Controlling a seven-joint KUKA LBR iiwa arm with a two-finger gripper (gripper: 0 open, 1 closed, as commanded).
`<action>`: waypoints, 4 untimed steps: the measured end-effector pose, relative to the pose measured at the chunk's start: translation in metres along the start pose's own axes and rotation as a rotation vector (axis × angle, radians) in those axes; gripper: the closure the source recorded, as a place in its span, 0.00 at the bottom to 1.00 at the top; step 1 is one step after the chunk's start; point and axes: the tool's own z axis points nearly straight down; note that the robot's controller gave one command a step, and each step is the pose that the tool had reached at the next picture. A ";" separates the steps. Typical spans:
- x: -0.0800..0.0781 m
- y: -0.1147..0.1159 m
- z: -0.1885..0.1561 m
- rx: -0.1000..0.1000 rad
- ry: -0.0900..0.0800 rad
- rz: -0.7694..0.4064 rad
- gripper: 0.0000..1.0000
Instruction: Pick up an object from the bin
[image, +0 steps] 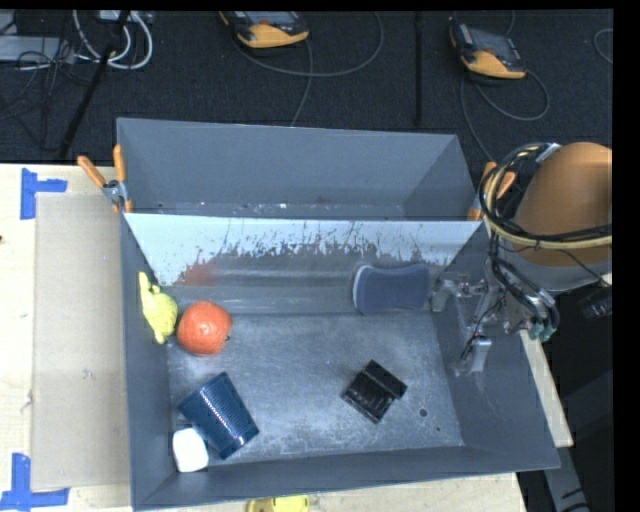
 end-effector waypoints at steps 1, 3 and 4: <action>-0.002 0.000 -0.004 0.002 -0.007 -0.002 0.00; -0.026 0.017 0.075 0.000 -0.011 -0.022 0.00; 0.000 0.035 0.101 0.002 -0.007 -0.044 0.00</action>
Offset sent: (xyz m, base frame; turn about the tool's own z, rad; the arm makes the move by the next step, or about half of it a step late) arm 0.0056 0.0483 -0.0774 -0.1090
